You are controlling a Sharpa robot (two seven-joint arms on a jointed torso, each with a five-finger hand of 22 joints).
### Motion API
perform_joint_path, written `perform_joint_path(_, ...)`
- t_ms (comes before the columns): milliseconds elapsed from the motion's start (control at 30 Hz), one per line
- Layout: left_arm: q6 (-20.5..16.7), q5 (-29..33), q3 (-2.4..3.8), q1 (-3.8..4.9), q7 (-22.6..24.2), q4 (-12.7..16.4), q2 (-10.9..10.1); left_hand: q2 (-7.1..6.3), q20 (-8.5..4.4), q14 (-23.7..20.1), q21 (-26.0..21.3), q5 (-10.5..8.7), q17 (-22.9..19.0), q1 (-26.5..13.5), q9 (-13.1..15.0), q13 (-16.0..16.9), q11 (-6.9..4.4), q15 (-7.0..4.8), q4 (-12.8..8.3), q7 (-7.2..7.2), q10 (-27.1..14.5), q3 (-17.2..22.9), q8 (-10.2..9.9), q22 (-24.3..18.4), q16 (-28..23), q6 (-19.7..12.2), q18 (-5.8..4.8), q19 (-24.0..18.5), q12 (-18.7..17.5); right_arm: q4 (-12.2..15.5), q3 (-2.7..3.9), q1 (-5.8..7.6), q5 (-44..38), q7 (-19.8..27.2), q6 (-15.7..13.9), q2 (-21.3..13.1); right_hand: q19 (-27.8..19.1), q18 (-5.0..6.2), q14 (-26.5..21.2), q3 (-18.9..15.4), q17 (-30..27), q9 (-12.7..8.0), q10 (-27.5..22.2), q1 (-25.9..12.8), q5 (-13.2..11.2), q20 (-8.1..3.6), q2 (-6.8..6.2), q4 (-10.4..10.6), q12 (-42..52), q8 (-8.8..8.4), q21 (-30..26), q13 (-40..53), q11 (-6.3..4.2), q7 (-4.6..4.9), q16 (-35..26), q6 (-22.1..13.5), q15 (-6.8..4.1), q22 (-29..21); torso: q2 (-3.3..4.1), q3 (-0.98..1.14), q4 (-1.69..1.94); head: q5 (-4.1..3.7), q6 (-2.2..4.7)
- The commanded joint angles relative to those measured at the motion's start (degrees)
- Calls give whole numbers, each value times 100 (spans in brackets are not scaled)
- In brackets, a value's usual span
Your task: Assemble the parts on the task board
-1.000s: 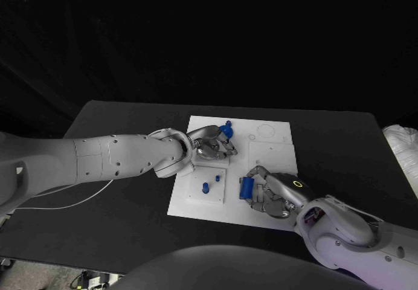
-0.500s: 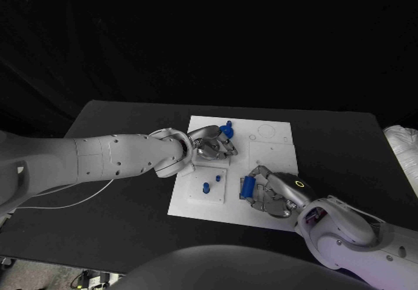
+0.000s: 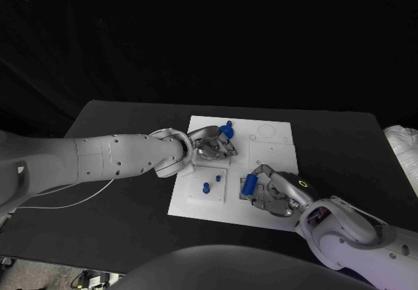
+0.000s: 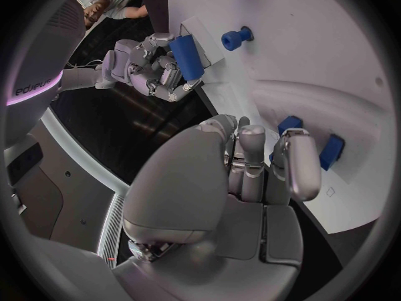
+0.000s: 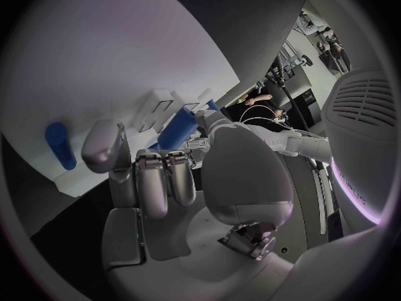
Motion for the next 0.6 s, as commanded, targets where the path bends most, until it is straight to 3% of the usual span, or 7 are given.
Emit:
perform_joint_path(33, 95, 19, 3, -1, -12, 10, 7, -6, 19, -48, -30, -27, -6, 56, 6, -7, 30, 8, 7, 39, -7, 37, 14, 1067, -13, 14, 105, -13, 23, 19, 0, -5, 156, 192, -41, -8, -5, 77, 597, 210, 1505, 161, 342, 39, 168, -47, 18, 113, -43, 30, -33, 1257, -56, -149, 31, 325, -55, 706, 0, -3, 3, 2, 0)
perform_joint_path(200, 104, 19, 3, -2, -18, 8, 10, -6, 19, -48, -30, -27, -6, 56, 6, -7, 30, 8, 7, 39, -7, 37, 14, 1067, -13, 14, 105, -13, 23, 35, 0, -5, 176, 269, 69, -18, -23, 80, 597, 382, 1505, 76, 312, 107, 541, -64, -64, 69, -64, -218, -65, 1232, -75, -136, 31, 167, -72, 702, 3, -2, 0, 16, 0)
perform_joint_path(600, 126, 19, 3, -57, -31, -19, 12, -9, 20, -47, -33, -28, 1, 55, 5, -8, 31, 10, 7, 41, -10, 41, 12, 1066, -8, 9, 106, -15, 22, 42, 0, -5, 156, 375, 329, -25, -46, 81, 597, 620, 1505, -105, 298, 146, 724, -79, -154, 33, -74, -719, -90, 1223, -97, -148, 31, -81, -87, 701, 1, -2, -3, 17, 0)
